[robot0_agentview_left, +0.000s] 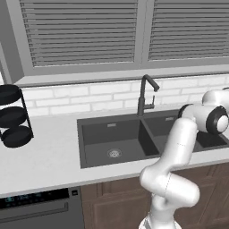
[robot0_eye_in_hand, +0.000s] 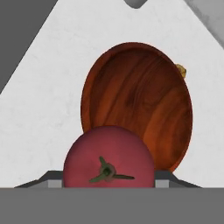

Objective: Pick the tomato from the sink and place it in the bowl. Then pick the bowl and place it in the microwave. Then close the microwave door and press the start button.

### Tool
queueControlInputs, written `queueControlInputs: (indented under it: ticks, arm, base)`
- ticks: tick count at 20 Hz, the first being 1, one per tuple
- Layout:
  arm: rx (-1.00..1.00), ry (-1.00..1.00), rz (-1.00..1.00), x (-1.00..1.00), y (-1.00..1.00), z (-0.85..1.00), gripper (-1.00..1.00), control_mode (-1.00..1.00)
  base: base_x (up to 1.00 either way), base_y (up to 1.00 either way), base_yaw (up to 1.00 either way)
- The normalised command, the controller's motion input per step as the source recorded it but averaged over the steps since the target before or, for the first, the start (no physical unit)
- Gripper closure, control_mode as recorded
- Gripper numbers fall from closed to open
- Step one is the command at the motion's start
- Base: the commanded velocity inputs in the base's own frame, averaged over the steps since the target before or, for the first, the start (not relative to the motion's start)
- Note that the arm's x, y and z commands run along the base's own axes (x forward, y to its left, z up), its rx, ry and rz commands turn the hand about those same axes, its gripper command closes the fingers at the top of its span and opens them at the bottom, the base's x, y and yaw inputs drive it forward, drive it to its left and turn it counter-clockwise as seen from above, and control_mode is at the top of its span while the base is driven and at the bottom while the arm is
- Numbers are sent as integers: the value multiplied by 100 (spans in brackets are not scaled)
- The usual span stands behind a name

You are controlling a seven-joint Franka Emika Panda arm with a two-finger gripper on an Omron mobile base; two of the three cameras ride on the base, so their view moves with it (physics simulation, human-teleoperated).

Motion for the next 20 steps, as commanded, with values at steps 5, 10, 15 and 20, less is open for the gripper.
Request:
queueControlInputs:
  ticks: [5,10,15,20]
  arm:
    - [0,1,0,32,-18,-16,-100,-100]
    - [0,0,0,4,-8,-4,-100,-100]
    - [0,-1,0,-4,16,0,-100,-100]
    - [0,1,5,0,100,0,-100,-100]
  base:
    - [0,0,0]
    - [0,0,0]
    - [0,0,0]
    - [0,0,0]
